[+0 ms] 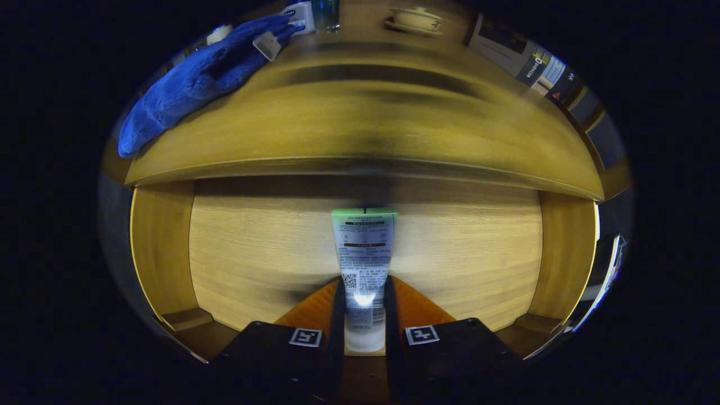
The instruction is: Pull open the drawer, take out the items inside it, and place them on the countertop above the cabinet.
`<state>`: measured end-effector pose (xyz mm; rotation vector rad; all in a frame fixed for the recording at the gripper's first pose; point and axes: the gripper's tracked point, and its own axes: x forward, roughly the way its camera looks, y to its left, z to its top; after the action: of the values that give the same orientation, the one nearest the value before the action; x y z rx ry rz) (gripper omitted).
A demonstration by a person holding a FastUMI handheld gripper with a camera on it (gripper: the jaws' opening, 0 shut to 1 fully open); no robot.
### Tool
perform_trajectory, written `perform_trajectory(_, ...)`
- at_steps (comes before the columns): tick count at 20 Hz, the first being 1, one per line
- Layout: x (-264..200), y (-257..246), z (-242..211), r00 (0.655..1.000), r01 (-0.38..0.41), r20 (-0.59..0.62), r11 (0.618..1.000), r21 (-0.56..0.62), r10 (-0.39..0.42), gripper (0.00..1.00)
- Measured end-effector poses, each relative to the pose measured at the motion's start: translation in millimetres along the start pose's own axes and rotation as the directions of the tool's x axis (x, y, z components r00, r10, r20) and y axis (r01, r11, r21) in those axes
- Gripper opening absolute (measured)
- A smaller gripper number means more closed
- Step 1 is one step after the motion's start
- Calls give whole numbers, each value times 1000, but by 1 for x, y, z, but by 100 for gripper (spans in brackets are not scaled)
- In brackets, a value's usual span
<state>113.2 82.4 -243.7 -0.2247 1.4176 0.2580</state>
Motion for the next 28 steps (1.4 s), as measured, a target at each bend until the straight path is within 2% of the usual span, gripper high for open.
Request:
perform_trajectory(2, -37, 0, 25, 1000, -17, 24, 1000, 5, 17, 40)
perform_trajectory(3, -33, -7, 11, 999, -19, 35, 1000, 10, 19, 40)
perform_trajectory(4, -26, 9, 11, 999, -21, 45, 1000, 11, 21, 40)
perform_trajectory(5, -51, 1, 26, 998, -19, 60, 1000, 17, 18, 40)
perform_trajectory(11, -124, -20, 53, 987, 9, 157, 1000, 19, -11, 40)
perform_trajectory(16, -159, -36, 113, 964, 42, 264, 999, 3, -41, 40)
perform_trajectory(23, -159, -47, 206, 942, 95, 325, 995, -20, -83, 40)
perform_trajectory(28, -120, -33, 242, 952, 60, 303, 998, -18, -51, 40)
